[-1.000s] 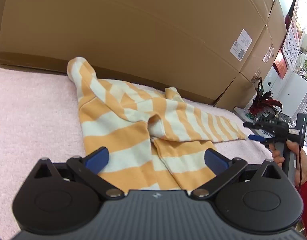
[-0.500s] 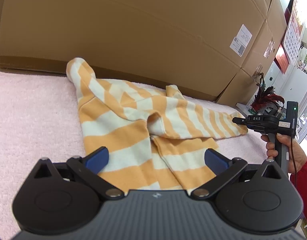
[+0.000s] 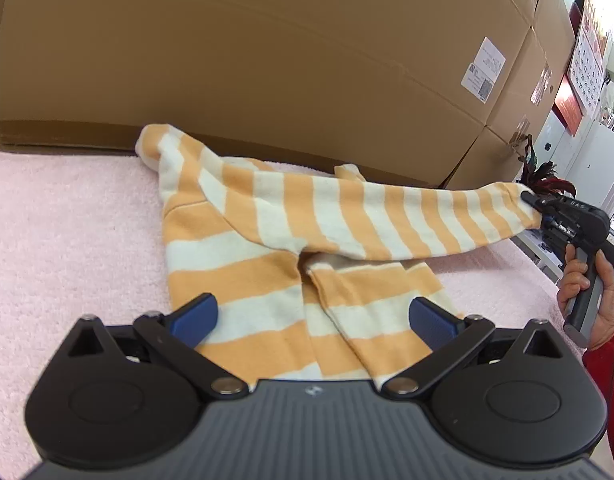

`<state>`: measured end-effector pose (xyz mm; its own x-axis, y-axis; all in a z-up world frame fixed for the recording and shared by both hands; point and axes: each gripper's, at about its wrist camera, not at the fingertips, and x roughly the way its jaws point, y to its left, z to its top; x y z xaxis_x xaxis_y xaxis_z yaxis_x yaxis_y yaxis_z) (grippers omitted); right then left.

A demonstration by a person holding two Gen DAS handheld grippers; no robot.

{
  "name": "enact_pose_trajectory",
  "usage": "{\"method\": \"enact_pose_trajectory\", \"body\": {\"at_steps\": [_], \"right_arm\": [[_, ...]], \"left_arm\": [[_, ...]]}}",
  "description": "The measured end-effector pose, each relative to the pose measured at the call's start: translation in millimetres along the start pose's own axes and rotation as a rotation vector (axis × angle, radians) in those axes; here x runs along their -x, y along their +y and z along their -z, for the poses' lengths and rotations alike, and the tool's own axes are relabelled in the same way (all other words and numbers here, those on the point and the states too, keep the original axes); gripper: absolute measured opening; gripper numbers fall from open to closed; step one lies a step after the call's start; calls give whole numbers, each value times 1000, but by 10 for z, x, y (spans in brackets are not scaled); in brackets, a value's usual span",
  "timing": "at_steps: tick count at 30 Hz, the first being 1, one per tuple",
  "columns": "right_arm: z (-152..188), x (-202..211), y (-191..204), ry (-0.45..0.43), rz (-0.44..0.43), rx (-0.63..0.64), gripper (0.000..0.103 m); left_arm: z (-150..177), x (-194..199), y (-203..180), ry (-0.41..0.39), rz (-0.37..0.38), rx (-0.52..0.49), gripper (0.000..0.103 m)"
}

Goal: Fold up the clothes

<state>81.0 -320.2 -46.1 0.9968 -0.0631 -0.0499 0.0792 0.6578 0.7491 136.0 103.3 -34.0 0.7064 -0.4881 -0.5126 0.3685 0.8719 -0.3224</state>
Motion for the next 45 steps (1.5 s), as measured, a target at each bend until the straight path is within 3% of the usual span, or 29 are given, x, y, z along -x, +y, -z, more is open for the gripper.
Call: {"method": "enact_pose_trajectory", "body": {"at_steps": [3, 5, 7, 10, 13, 16, 21, 24, 25, 27, 31, 36, 39, 45], "right_arm": [[-27, 119, -66, -68, -63, -77, 7], [-60, 81, -99, -44, -53, -104, 7], [-18, -55, -97, 41, 115, -55, 7], [12, -80, -202, 63, 121, -149, 7], [-36, 46, -194, -16, 53, -161, 7], [3, -66, -148, 64, 141, -111, 7], [4, -95, -193, 83, 61, -171, 8], [17, -118, -221, 100, 38, -186, 8], [24, -126, -226, 105, 41, -184, 8], [36, -140, -232, 117, 46, -177, 8], [50, -156, -192, 99, 33, -150, 8], [17, -70, -224, 26, -17, -187, 8], [2, -29, -323, -4, -102, -278, 8], [-14, -40, -373, -3, -197, -348, 7]], "left_arm": [[2, -8, -4, 6, -5, -13, 102], [2, -12, -15, 11, -10, -23, 102], [3, -18, -27, 17, -16, -34, 102], [1, -27, -41, 24, -20, -49, 102], [-49, -21, -40, 26, -12, -52, 102], [-251, 3, -27, 16, 12, -35, 100], [-636, -159, -34, 1, 23, -42, 100], [-661, -539, 97, 84, -53, -40, 84], [-630, -617, 162, 78, -76, -42, 79], [-600, -630, 204, 35, -75, -63, 80], [-706, -610, 159, 25, -52, -80, 80], [-879, -898, 280, 68, -76, -97, 77], [-942, -944, 330, 66, -46, -125, 79], [-1053, -943, 442, 92, 60, -56, 84]]}}
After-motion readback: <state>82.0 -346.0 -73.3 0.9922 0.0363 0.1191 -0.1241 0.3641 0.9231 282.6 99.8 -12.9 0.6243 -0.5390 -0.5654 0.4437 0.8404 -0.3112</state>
